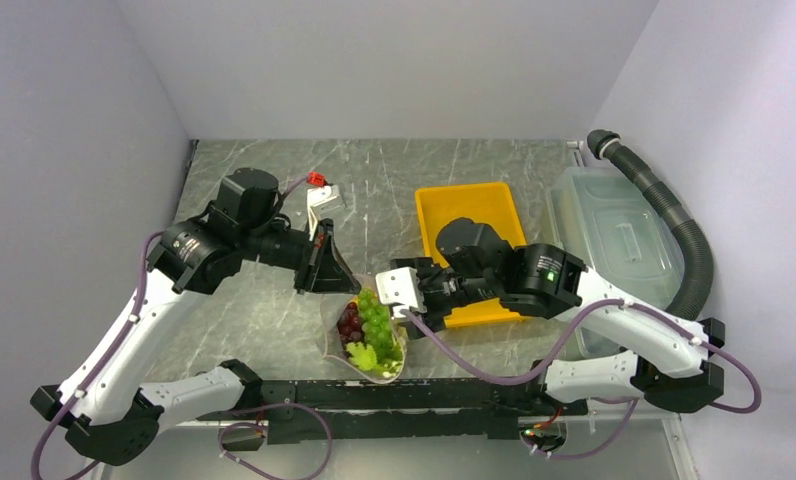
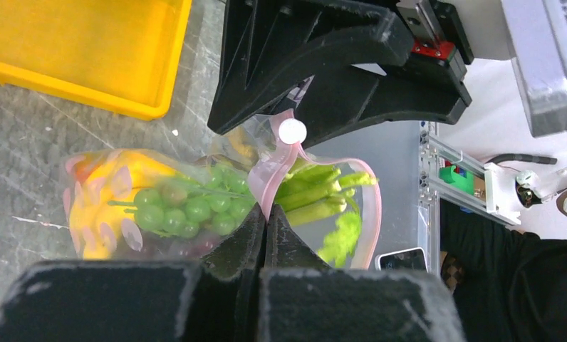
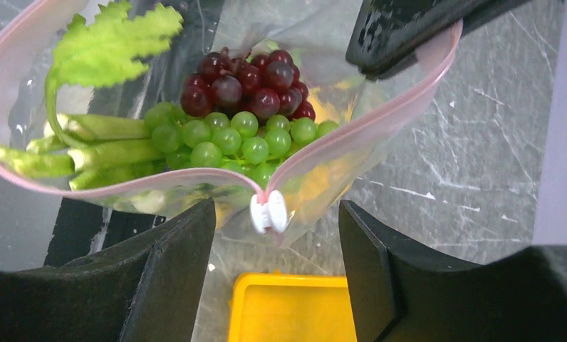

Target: Place the food in the zip-top bag and seal the zipper

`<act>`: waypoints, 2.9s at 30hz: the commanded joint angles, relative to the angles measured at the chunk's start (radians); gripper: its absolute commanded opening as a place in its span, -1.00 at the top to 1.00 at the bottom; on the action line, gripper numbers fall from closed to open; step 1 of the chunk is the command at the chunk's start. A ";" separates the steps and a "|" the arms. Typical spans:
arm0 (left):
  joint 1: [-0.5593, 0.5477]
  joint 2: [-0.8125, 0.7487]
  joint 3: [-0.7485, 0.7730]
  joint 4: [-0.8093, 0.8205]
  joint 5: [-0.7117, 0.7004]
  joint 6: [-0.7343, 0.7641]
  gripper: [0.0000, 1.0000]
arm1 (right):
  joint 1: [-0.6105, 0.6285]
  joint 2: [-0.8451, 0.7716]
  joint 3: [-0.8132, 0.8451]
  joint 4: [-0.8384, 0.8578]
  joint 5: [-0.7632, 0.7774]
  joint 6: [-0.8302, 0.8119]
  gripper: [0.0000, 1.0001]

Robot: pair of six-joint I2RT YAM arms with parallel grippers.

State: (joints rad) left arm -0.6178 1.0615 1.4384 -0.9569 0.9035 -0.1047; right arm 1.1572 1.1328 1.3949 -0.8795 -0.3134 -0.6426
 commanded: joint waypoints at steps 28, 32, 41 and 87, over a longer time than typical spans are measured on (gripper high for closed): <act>-0.018 -0.035 -0.026 0.089 0.023 0.006 1.00 | 0.123 0.054 0.061 -0.008 0.158 0.027 0.26; -0.019 -0.024 -0.028 0.092 0.018 -0.001 1.00 | 0.130 0.053 0.054 0.000 0.160 0.035 0.35; -0.019 -0.015 -0.051 0.103 0.014 -0.009 1.00 | 0.135 0.051 0.058 0.002 0.186 0.041 1.00; -0.019 -0.216 -0.352 0.785 0.137 -0.101 -0.80 | 0.134 0.169 0.429 -0.165 0.122 0.383 1.00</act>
State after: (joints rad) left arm -0.6327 0.8352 1.1099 -0.3470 0.9497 -0.1467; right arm 1.2865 1.3190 1.7569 -1.1213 -0.1921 -0.2905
